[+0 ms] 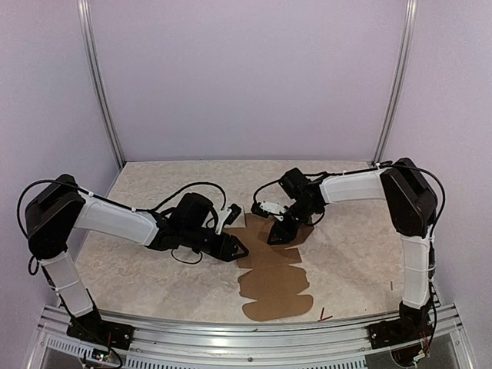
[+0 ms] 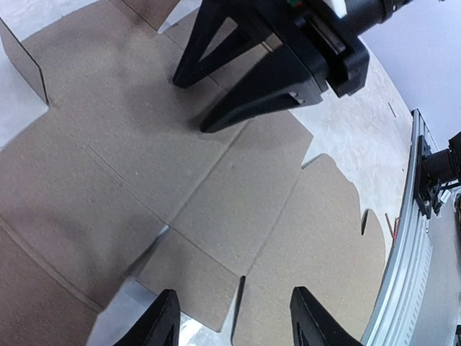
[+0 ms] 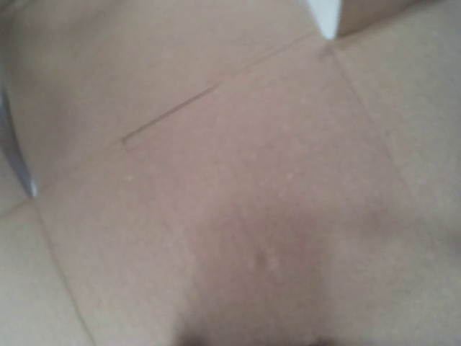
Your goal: Fold the paper box
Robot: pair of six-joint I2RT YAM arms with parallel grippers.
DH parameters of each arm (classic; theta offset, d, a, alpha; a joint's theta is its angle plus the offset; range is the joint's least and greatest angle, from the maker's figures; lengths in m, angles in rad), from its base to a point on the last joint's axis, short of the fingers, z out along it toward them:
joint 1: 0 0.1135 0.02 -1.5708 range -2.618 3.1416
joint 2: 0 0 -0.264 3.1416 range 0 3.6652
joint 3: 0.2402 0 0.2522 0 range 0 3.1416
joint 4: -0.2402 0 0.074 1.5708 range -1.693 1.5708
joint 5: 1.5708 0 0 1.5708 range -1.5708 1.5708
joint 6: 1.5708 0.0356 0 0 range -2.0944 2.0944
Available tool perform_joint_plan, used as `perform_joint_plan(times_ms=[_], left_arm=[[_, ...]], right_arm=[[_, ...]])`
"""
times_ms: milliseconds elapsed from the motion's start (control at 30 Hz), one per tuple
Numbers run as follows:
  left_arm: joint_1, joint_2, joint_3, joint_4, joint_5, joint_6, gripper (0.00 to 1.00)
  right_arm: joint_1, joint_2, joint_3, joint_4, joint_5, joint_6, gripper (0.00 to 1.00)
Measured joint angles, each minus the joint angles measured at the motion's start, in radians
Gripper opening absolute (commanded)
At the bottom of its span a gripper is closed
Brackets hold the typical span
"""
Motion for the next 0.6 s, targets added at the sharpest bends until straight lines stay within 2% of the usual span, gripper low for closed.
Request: perform_joint_plan(times_ms=[200, 400, 600], left_arm=[[-0.002, -0.029, -0.047, -0.046, -0.029, -0.025, 0.52], [-0.002, -0.025, -0.057, -0.087, -0.077, -0.043, 0.54], [-0.002, 0.032, -0.022, -0.091, -0.069, -0.042, 0.53]], right_arm=[[0.004, 0.057, 0.079, 0.015, -0.004, 0.089, 0.4], [0.004, 0.06, 0.082, 0.021, -0.006, 0.121, 0.4], [0.003, 0.06, 0.08, 0.025, -0.008, 0.126, 0.39]])
